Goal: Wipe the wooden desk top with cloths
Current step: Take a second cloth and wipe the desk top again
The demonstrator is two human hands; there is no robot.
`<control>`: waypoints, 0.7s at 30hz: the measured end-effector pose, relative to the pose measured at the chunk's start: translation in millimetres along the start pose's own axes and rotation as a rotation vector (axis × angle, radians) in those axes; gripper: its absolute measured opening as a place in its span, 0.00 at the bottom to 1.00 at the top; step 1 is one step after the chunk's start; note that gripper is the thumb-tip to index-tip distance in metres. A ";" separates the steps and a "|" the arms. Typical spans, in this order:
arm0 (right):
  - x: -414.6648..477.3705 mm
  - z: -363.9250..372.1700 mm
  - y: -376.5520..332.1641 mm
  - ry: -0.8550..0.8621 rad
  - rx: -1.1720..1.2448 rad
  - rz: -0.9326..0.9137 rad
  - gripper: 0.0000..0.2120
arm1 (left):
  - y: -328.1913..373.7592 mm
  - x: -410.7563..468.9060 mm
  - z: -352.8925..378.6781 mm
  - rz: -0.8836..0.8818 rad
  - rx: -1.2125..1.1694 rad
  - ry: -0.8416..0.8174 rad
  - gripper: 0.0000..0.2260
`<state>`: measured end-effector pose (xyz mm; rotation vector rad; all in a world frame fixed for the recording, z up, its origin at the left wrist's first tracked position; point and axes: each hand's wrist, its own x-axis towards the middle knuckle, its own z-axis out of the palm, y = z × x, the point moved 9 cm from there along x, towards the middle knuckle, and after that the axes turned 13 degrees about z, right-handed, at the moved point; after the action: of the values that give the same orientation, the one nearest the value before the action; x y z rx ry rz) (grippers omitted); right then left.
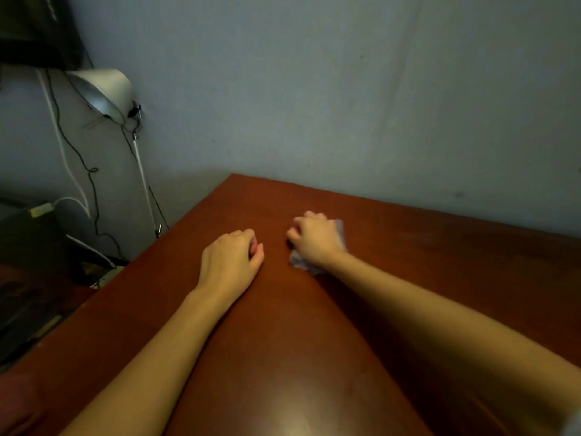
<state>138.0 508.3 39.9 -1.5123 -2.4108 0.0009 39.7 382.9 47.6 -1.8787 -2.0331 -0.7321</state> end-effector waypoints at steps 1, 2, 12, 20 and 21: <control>-14.4 0.0 -18.0 -0.006 0.023 -0.053 0.14 | 1.2 -0.6 -1.5 0.002 0.008 0.002 0.09; -30.5 -1.0 -32.1 -0.016 0.049 -0.100 0.14 | 2.6 -1.3 -2.6 0.002 0.015 0.001 0.09; -126.9 -28.2 19.1 -0.106 0.142 -0.265 0.12 | 12.9 -24.5 -25.4 0.015 0.078 -0.139 0.09; -31.7 -13.6 32.6 -0.010 -0.016 0.047 0.15 | -17.6 -129.2 -93.8 -0.075 0.119 -0.094 0.09; -30.7 -11.6 18.7 -0.008 -0.023 0.041 0.16 | -21.5 -137.3 -95.4 -0.093 0.112 -0.095 0.09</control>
<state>169.7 487.8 40.5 -1.5742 -2.3930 -0.0119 21.8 215.4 51.4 -1.7992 -2.1835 -0.5485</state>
